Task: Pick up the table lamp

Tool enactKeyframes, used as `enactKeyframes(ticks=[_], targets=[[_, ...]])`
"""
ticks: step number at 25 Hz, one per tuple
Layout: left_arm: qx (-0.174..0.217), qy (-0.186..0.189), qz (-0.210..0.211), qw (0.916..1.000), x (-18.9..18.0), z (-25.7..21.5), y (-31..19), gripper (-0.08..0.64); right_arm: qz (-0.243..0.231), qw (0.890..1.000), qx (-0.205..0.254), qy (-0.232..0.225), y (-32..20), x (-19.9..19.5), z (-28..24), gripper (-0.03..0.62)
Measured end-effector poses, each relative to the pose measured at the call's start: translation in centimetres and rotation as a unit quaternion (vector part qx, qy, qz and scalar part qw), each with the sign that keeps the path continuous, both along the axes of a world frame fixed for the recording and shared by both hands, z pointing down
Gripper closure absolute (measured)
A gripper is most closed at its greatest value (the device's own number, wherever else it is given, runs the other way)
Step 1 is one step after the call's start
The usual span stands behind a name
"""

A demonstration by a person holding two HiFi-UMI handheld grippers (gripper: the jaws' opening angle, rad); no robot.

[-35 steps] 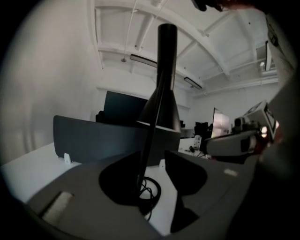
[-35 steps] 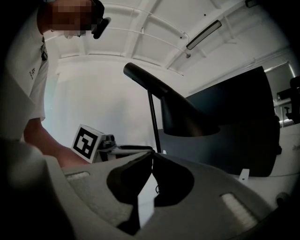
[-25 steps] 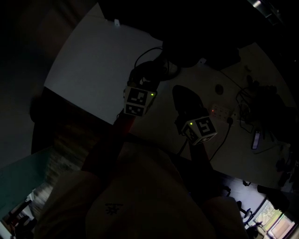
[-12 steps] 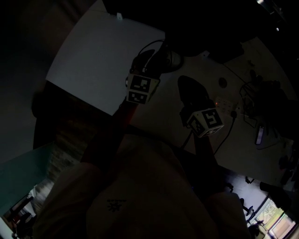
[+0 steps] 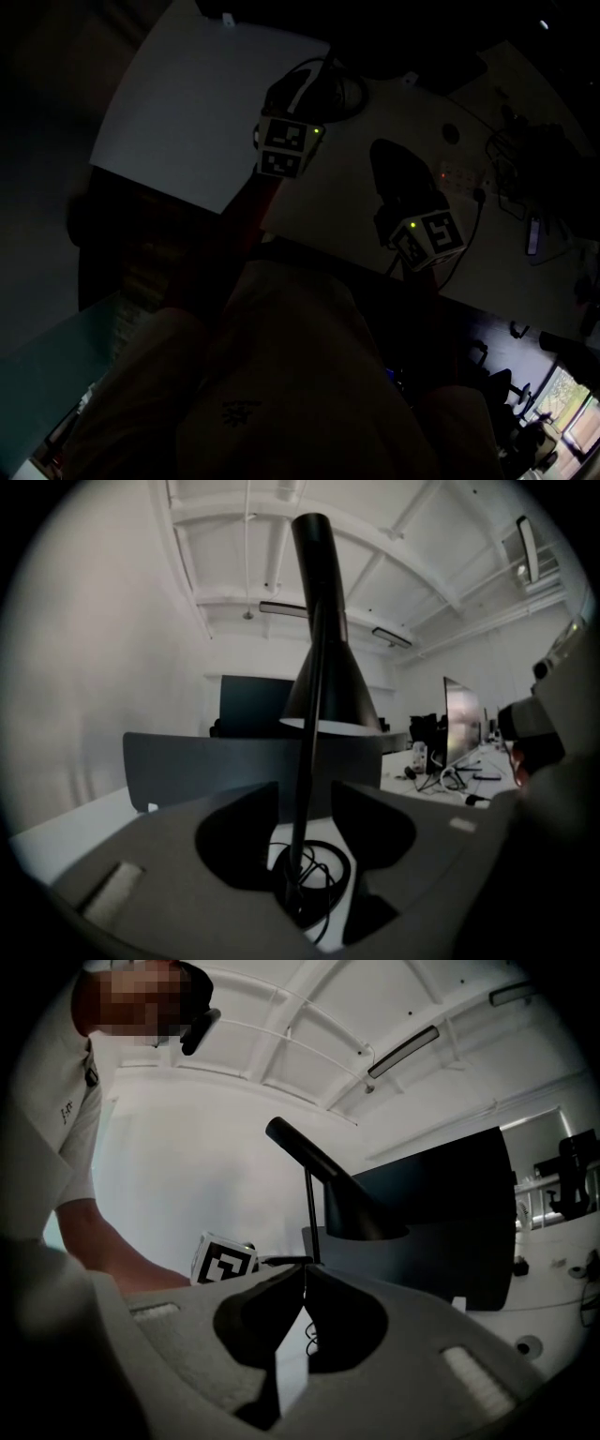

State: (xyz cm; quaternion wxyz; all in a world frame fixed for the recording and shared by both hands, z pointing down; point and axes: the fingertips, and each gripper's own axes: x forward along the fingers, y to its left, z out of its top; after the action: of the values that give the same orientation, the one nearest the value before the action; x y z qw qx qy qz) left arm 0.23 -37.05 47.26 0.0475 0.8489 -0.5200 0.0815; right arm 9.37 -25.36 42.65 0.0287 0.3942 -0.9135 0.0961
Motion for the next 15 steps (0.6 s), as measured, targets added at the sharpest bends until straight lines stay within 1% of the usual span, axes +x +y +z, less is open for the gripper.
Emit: enactKeyframes(ticks=[4, 8, 11, 15], targets=[[0.001, -0.007, 0.009, 0.9999, -0.6, 0.0, 0.6, 0.373, 0.031, 0.999, 0.008, -0.002, 1.6, 0.8, -0.2, 0.589], [-0.005, 0.004, 0.021, 0.9998, -0.2, -0.3, 1.5, 0.374, 0.048, 0.999, -0.001, 0.006, 2.9, 0.5, -2.0, 0.589], [-0.011, -0.001, 0.032, 0.9994, 0.0, 0.2, 2.0, 0.375, 0.043, 0.999, -0.004, 0.005, 3.6, 0.4, -2.6, 0.589], [-0.009, -0.005, 0.021, 0.9997, -0.4, 0.5, 2.0, 0.376, 0.017, 1.0, -0.004, 0.008, 3.8, 0.5, -1.9, 0.589]])
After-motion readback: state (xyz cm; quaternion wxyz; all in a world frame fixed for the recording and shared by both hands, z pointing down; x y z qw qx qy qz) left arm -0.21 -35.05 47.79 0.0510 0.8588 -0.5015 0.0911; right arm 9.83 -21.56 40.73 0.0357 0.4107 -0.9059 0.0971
